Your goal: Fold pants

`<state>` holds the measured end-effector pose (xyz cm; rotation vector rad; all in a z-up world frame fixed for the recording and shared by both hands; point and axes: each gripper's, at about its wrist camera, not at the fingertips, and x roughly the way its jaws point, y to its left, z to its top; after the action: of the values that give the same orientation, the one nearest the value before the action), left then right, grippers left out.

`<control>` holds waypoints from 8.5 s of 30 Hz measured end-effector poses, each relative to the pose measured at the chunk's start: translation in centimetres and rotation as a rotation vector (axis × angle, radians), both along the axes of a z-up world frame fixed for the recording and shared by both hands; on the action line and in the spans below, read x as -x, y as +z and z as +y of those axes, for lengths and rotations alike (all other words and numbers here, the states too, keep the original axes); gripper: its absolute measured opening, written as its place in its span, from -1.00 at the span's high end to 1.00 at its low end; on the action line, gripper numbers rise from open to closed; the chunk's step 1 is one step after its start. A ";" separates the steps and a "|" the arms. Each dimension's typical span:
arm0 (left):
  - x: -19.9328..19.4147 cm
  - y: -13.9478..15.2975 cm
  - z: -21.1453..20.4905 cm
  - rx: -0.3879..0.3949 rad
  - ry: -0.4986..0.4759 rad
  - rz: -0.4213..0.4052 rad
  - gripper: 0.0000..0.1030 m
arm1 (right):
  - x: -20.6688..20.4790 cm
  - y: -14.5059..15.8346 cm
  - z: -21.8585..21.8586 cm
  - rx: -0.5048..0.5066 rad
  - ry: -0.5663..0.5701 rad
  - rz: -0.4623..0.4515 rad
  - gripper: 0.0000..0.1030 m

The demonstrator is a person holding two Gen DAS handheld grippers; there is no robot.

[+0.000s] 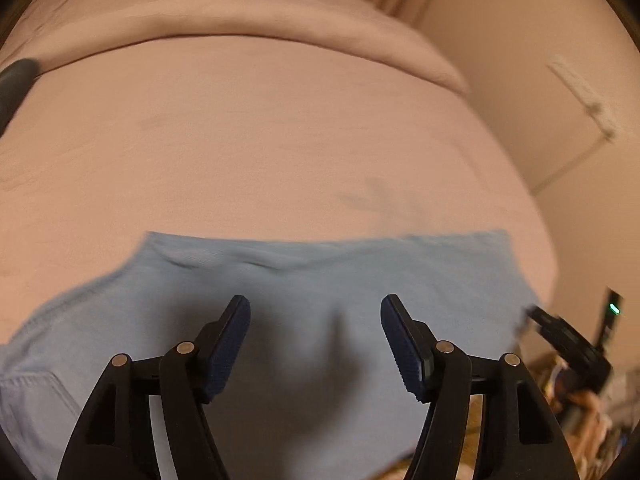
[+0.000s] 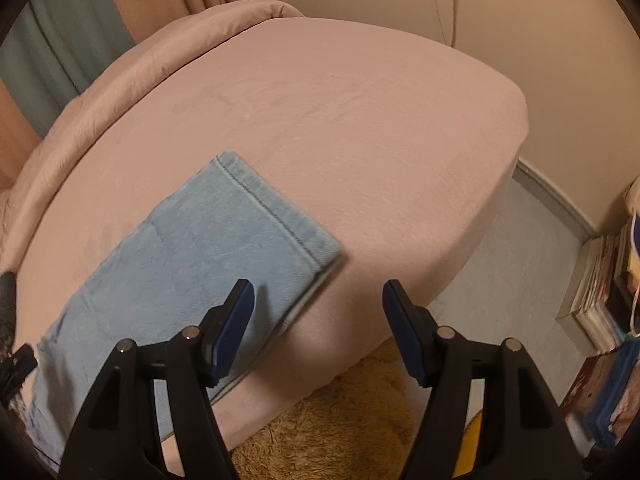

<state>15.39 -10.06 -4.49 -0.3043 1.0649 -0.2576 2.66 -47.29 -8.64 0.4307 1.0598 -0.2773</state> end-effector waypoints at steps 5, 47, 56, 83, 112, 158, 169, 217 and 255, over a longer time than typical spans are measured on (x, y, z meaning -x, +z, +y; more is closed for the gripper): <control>0.9 -1.0 -3.0 0.039 -0.094 0.037 -0.30 | 0.0 -0.5 -0.8 -0.066 -0.018 -0.012 -0.31; -0.4 -4.9 0.9 0.415 -0.067 0.215 0.21 | 0.8 2.0 22.9 -0.250 0.762 -0.144 0.70; 3.1 0.9 3.2 0.190 -0.078 0.029 0.89 | 1.8 4.5 25.4 -0.288 0.834 -0.169 0.61; 4.3 -2.9 5.8 0.013 -0.005 0.118 0.82 | -0.8 1.5 20.2 -0.047 0.618 0.036 0.31; 5.4 -4.9 -0.6 -0.070 -0.027 0.093 0.63 | -1.9 2.8 20.7 -0.034 0.615 0.033 0.28; 8.2 -4.7 3.4 0.057 0.020 0.105 0.62 | 1.6 1.0 21.6 0.024 0.623 0.034 0.44; 12.0 0.5 12.1 0.035 0.260 -0.007 -0.21 | 0.2 4.8 24.7 0.056 0.676 -0.034 0.04; 14.8 8.7 15.2 -0.053 0.411 -0.183 0.66 | -1.6 3.0 29.7 -0.100 0.736 0.005 -0.23; 6.7 2.2 3.3 0.114 -0.076 0.099 -0.58 | -1.7 4.1 19.5 -0.283 0.531 -0.026 -0.46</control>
<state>8.69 -6.76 -2.32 -0.3824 1.1635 -0.3752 4.33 -27.76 -4.49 0.3866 1.1508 0.3529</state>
